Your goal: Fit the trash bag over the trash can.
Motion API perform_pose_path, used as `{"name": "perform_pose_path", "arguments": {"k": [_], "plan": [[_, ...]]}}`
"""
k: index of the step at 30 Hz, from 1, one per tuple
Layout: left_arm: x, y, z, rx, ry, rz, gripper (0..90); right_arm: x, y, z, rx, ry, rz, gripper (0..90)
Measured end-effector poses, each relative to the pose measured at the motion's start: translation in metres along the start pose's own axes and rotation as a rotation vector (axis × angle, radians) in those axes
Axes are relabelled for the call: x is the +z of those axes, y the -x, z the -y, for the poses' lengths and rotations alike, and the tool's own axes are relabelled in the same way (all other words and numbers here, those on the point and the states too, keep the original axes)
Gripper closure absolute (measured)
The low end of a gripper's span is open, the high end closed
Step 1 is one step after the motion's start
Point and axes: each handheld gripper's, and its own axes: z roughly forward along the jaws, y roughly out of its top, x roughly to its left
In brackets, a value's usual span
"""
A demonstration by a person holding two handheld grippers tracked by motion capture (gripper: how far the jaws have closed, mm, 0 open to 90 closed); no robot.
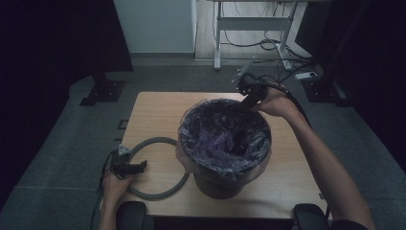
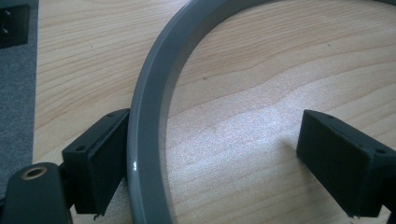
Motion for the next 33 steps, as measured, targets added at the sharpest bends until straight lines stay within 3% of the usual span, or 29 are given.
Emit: {"name": "perform_pose_path", "arguments": {"k": [3,7,10,13,17,20,23,25,27,33], "plan": [[0.000,0.000,0.000,-0.002,0.002,0.000,11.7,-0.024,-0.008,0.008,0.054,0.017,0.037,16.6],[0.000,0.000,0.000,-0.002,0.002,0.000,11.7,-0.054,-0.029,0.026,0.096,0.034,0.014,14.8],[0.000,0.000,0.000,-0.002,0.002,0.000,11.7,-0.065,-0.044,0.043,0.120,0.022,0.006,14.0],[0.000,0.000,0.000,-0.002,0.002,0.000,11.7,-0.062,-0.055,0.058,0.125,-0.031,0.013,14.0],[0.000,0.000,0.000,-0.002,0.003,0.000,11.7,-0.044,-0.062,0.070,0.099,-0.137,0.064,14.4],[0.000,0.000,0.000,-0.002,0.002,0.000,11.7,-0.031,-0.061,0.074,0.103,-0.156,0.045,14.5],[0.000,0.000,0.000,-0.002,0.002,0.000,11.8,-0.035,-0.058,0.073,0.131,-0.083,0.021,13.7],[0.000,0.000,0.000,-0.002,0.002,-0.001,11.8,-0.044,-0.055,0.072,0.158,-0.004,0.004,5.6],[0.000,0.000,0.000,-0.002,0.002,-0.001,11.7,-0.053,-0.053,0.072,0.172,0.061,0.016,1.7],[0.000,0.000,0.000,-0.002,0.002,-0.001,11.7,-0.077,-0.047,0.086,0.213,0.155,0.058,1.1]]}}
